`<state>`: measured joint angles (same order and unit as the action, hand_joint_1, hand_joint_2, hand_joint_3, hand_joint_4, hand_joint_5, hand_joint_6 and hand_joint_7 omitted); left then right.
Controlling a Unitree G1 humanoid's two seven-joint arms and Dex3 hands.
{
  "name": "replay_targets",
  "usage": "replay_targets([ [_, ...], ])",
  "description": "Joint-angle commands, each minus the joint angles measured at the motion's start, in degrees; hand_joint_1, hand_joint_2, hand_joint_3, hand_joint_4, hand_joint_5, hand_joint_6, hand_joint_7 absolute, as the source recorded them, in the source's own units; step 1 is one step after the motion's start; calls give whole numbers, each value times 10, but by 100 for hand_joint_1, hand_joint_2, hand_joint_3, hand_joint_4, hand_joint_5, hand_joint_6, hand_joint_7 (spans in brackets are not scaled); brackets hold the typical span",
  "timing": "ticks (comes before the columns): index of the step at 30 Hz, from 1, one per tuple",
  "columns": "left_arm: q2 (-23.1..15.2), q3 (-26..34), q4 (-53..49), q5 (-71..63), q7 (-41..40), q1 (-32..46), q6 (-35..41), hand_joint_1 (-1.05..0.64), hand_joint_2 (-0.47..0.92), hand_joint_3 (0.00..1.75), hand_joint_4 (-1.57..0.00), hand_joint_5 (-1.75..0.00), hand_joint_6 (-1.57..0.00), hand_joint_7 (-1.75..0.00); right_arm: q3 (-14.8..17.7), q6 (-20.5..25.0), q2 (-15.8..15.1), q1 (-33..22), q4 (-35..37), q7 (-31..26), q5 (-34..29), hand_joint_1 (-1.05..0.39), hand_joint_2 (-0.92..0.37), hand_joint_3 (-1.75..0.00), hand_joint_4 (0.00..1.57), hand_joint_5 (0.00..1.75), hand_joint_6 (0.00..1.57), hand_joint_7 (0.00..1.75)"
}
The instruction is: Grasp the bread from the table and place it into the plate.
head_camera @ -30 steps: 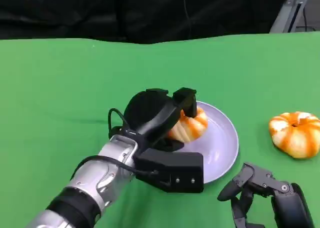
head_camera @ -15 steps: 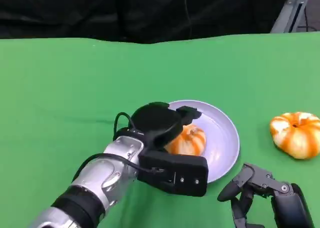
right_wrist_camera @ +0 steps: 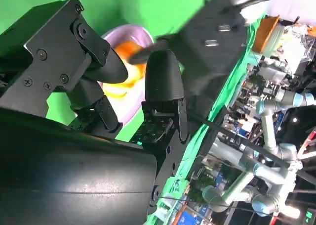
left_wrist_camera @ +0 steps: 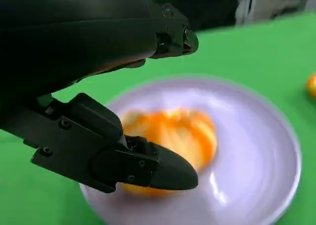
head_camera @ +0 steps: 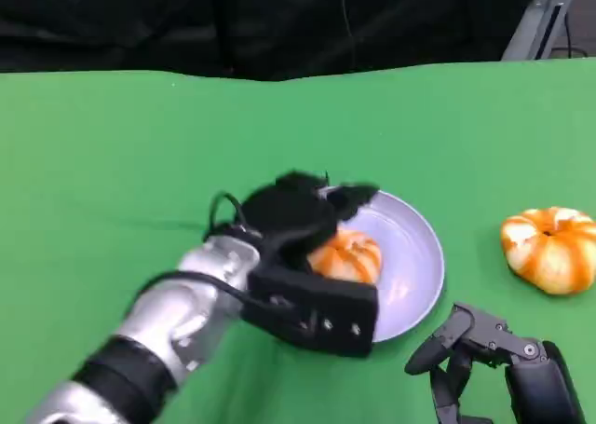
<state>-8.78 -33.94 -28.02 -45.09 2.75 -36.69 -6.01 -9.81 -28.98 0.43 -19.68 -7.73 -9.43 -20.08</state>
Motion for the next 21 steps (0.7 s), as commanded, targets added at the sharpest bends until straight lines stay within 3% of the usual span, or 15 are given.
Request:
replay_targets([
  [1, -26, 14, 39, 9, 20, 16, 3, -87, 92, 32, -4, -27, -12, -3, 2, -4, -5, 0, 0, -1, 8, 6, -28, -143, 90, 174, 83, 132],
  [10, -26, 16, 47, 7, 26, 20, 6, -87, 92, 31, -3, -29, -12, -3, 2, -4, -5, 0, 0, -1, 8, 6, -28, -143, 90, 174, 83, 132],
  [11, -73, 43, 117, 12, 39, 56, -1, -87, 92, 31, -3, -30, -12, -3, 2, -2, -5, -1, -1, -1, 7, 6, -28, -143, 90, 174, 83, 132],
  [13, -132, 79, 211, 18, 60, 105, -9, -83, 92, 29, -8, -34, -16, -4, 1, 0, -4, -1, -3, 0, 6, 6, -27, -143, 90, 174, 84, 132],
  [17, -180, 133, 302, 27, 55, 192, -20, -78, 92, 23, -12, -37, -19, -5, 1, -1, -4, -1, -4, -1, 3, 5, -27, -142, 90, 173, 84, 132],
  [21, -192, 167, 333, 40, 33, 247, -38, -75, 92, 18, -11, -38, -22, -5, -1, 1, -3, 0, -4, -2, 3, 5, -28, -141, 90, 172, 84, 132],
])
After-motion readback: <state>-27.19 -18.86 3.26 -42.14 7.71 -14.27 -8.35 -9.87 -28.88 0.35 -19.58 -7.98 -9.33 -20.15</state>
